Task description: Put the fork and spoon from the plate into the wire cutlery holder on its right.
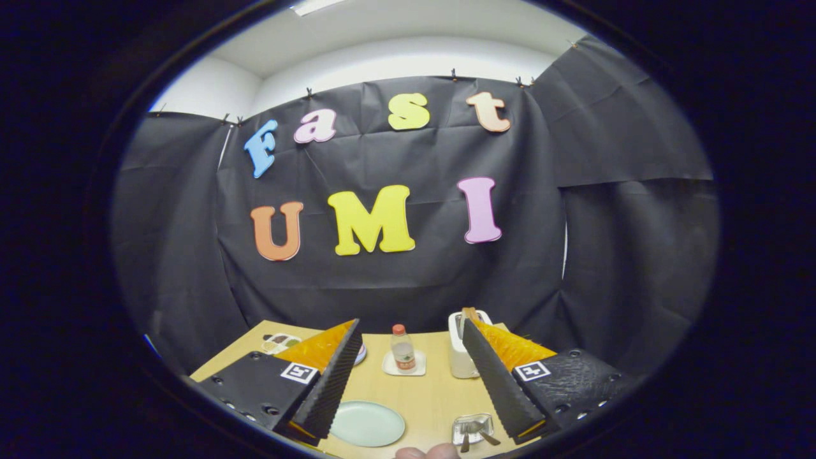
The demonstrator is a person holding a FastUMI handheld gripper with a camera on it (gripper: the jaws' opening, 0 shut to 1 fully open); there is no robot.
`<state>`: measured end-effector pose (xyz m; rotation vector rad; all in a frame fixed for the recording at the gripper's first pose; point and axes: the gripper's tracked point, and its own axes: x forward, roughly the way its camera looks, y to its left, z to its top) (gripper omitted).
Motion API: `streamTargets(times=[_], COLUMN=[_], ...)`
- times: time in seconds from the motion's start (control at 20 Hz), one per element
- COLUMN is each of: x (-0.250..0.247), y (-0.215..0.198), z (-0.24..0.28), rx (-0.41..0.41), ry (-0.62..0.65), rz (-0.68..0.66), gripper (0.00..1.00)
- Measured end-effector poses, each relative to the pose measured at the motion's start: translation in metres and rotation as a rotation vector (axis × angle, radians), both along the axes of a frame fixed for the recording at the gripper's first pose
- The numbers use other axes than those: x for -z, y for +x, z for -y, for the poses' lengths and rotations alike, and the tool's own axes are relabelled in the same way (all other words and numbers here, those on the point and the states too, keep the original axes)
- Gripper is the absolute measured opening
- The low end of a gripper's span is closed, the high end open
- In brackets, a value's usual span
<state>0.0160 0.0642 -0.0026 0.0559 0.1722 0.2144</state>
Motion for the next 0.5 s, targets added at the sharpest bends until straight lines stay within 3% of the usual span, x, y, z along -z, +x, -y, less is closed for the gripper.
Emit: streamTargets(times=[0.5], x=[-0.0072], y=[0.0022], z=[0.0], rx=[-0.01], ry=[-0.018], rz=[0.038], gripper=[0.96])
